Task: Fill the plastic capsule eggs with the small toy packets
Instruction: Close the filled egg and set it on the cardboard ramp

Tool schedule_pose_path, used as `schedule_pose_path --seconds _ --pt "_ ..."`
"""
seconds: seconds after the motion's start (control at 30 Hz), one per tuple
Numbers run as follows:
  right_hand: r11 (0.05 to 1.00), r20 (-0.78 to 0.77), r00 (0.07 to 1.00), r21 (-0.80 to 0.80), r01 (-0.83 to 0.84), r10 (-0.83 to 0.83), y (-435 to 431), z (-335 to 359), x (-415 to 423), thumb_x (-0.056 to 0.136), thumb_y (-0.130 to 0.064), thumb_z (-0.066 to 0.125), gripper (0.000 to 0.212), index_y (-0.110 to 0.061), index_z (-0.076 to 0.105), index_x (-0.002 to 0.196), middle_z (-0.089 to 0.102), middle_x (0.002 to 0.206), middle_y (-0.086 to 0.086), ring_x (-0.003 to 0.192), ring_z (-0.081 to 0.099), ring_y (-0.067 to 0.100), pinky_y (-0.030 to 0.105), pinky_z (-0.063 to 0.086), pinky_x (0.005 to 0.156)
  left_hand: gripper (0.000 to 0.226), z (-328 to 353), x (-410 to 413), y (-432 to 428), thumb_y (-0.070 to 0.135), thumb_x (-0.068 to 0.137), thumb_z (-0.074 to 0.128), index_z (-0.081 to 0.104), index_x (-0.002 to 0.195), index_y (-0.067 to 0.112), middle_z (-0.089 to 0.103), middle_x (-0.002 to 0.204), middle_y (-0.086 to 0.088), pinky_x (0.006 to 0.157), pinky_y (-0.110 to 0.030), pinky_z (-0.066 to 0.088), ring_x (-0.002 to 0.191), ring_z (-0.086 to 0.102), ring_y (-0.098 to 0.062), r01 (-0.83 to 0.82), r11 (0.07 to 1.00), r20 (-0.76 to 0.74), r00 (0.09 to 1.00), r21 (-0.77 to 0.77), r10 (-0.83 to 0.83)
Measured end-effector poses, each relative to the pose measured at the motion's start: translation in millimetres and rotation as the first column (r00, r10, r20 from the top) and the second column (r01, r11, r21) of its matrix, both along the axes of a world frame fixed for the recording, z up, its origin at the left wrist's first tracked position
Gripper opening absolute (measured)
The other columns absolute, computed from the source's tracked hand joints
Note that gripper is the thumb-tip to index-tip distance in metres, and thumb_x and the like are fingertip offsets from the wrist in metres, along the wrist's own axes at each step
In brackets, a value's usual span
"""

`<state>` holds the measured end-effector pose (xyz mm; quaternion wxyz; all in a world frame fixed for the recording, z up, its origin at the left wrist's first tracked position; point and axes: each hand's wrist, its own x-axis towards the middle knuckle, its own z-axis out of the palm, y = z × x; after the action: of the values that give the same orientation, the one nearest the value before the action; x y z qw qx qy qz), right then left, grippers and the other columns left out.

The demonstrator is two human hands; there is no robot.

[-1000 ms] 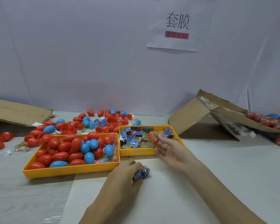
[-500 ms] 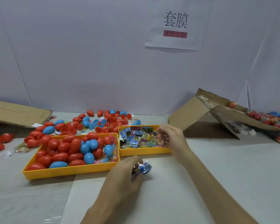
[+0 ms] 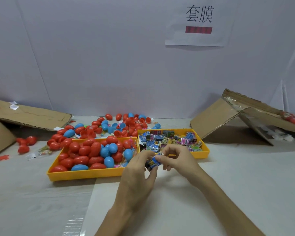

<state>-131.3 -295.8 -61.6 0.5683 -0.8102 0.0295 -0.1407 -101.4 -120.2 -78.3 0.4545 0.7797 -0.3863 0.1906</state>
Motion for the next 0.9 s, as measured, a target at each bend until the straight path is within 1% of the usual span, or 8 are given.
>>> schedule_pose_path --seconds 0.13,0.27,0.47,0.6,0.7,0.8,0.83,0.9 --pt "0.999 0.005 1.0 0.018 0.027 -0.027 -1.3 1.9 -1.1 0.086 -0.022 0.08 0.017 -0.013 0.069 0.076 0.072 0.069 0.006 0.063 0.071 0.022 0.027 0.057 0.06 0.036 -0.6 -0.3 -1.3 0.004 0.081 0.081 0.065 0.11 0.017 0.061 0.095 0.015 0.074 -0.013 0.051 0.084 0.059 0.0 -0.005 1.0 -0.01 1.0 -0.009 0.005" --pt "0.999 0.001 0.999 0.014 0.042 -0.042 -0.4 4.8 -2.0 0.089 -0.02 0.077 0.014 -0.011 0.072 0.079 0.072 0.068 0.006 0.066 0.073 0.026 0.028 0.058 0.062 0.032 -1.6 0.0 -1.6 0.005 0.082 0.081 0.065 0.106 0.018 0.062 0.091 0.014 0.073 -0.018 0.053 0.087 0.061 -0.004 -0.021 0.999 -0.041 0.999 -0.044 0.019" --pt "0.998 -0.001 0.998 -0.034 0.062 -0.062 -1.2 8.3 -3.3 0.092 -0.019 0.073 0.014 -0.009 0.076 0.083 0.074 0.07 0.007 0.066 0.072 0.021 0.026 0.057 0.063 0.033 -3.2 0.8 -3.0 0.005 0.081 0.082 0.063 0.1 0.023 0.064 0.088 0.016 0.073 -0.02 0.055 0.089 0.062 -0.007 -0.023 0.995 -0.067 0.998 -0.096 0.017" --pt "0.988 0.014 0.995 -0.111 0.105 -0.104 -5.4 9.2 -3.2 0.092 -0.018 0.073 0.013 -0.011 0.077 0.082 0.074 0.069 0.003 0.066 0.071 0.019 0.03 0.059 0.065 0.033 -3.8 1.0 -4.9 0.005 0.08 0.082 0.061 0.096 0.025 0.064 0.088 0.019 0.071 -0.014 0.055 0.087 0.064 -0.005 -0.008 0.992 -0.089 0.996 -0.127 -0.004" --pt "0.982 0.028 0.991 -0.138 0.13 -0.127 -6.7 7.9 -2.9 0.09 -0.016 0.075 0.011 -0.011 0.077 0.081 0.074 0.068 0.001 0.063 0.071 0.014 0.024 0.058 0.062 0.038 -3.1 -0.7 -5.8 0.004 0.08 0.082 0.059 0.093 0.031 0.064 0.085 0.021 0.072 -0.01 0.053 0.087 0.065 -0.003 0.009 0.988 -0.104 0.994 -0.152 -0.025" --pt "0.951 0.09 0.964 -0.168 0.261 -0.249 -11.4 7.1 -1.2 0.091 -0.015 0.074 0.012 -0.012 0.076 0.08 0.073 0.07 -0.001 0.064 0.071 0.011 0.023 0.057 0.06 0.044 -2.4 -2.3 -5.0 0.006 0.08 0.082 0.055 0.092 0.038 0.062 0.086 0.026 0.072 -0.009 0.052 0.09 0.064 0.0 0.023 0.991 -0.102 0.994 -0.133 -0.037" --pt "0.933 0.122 0.946 -0.169 0.317 -0.299 -16.8 8.2 -1.7 0.091 -0.016 0.073 0.012 -0.012 0.075 0.08 0.073 0.069 -0.001 0.064 0.071 0.011 0.025 0.057 0.062 0.046 -3.3 -1.7 -4.6 0.007 0.08 0.083 0.053 0.092 0.041 0.062 0.087 0.028 0.072 -0.008 0.051 0.091 0.064 0.001 0.034 0.992 -0.11 0.993 -0.124 -0.048" --pt "0.947 0.139 0.941 -0.056 0.317 -0.307 -28.2 12.3 -4.9 0.092 -0.015 0.073 0.011 -0.01 0.074 0.082 0.073 0.069 0.004 0.066 0.072 0.016 0.032 0.06 0.068 0.041 -4.8 -0.3 -3.6 0.012 0.081 0.082 0.055 0.096 0.04 0.065 0.089 0.025 0.073 -0.012 0.053 0.091 0.065 0.001 0.077 0.994 -0.177 0.98 -0.081 -0.09"
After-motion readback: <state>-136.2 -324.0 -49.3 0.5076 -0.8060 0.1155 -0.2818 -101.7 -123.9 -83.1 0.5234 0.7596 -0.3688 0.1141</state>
